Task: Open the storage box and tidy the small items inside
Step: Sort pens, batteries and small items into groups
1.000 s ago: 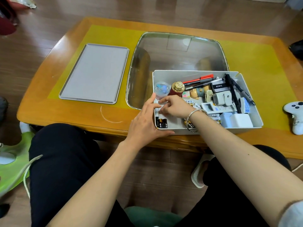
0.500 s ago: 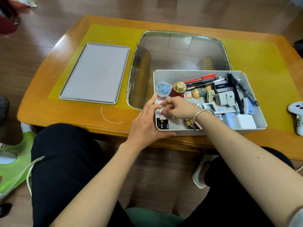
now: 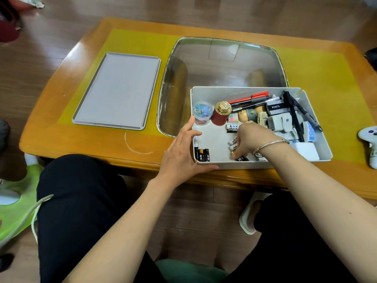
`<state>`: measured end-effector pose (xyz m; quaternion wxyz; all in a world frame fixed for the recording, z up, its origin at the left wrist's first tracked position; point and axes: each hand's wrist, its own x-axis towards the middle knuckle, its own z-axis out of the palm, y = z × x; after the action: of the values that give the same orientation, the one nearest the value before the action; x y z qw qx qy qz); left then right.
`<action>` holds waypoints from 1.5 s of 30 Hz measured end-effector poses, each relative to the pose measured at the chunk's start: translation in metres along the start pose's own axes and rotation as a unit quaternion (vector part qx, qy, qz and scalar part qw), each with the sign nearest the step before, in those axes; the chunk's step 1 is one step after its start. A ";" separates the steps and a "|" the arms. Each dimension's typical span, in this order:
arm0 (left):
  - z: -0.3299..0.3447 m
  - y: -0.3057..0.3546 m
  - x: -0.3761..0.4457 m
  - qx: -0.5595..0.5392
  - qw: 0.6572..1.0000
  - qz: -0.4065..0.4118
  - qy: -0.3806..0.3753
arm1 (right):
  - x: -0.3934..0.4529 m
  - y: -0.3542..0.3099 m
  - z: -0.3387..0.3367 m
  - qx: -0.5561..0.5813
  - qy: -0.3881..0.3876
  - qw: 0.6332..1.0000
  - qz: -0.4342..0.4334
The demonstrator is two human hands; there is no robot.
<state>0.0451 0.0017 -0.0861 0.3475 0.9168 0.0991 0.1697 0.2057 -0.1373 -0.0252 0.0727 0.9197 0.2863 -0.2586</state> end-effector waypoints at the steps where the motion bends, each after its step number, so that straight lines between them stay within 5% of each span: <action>1: 0.000 0.000 0.000 -0.001 1.000 0.000 0.000 | -0.001 0.000 0.001 -0.008 -0.003 1.000 0.002; 10: 0.001 -0.001 -0.001 -0.005 1.000 -0.002 0.002 | 0.000 -0.010 0.014 -0.028 -0.041 0.995 -0.082; 15: -0.001 0.001 -0.001 -0.005 1.000 -0.001 0.000 | 0.000 -0.012 0.011 0.113 0.006 0.991 -0.074; 21: -0.002 0.002 -0.001 -0.008 1.000 -0.003 -0.003 | 0.003 -0.027 0.013 0.266 -0.039 0.962 -0.055; 39: -0.001 0.001 -0.001 -0.013 1.000 0.002 -0.002 | -0.001 -0.015 0.012 0.248 -0.065 0.959 -0.117; 45: -0.001 0.000 -0.001 -0.016 1.000 0.005 -0.001 | -0.007 0.001 0.012 0.065 -0.050 0.990 -0.114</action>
<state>0.0435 0.0013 -0.0857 0.3618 0.9116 0.0915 0.1724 0.1963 -0.1449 -0.0322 -0.0026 0.8695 0.3681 -0.3293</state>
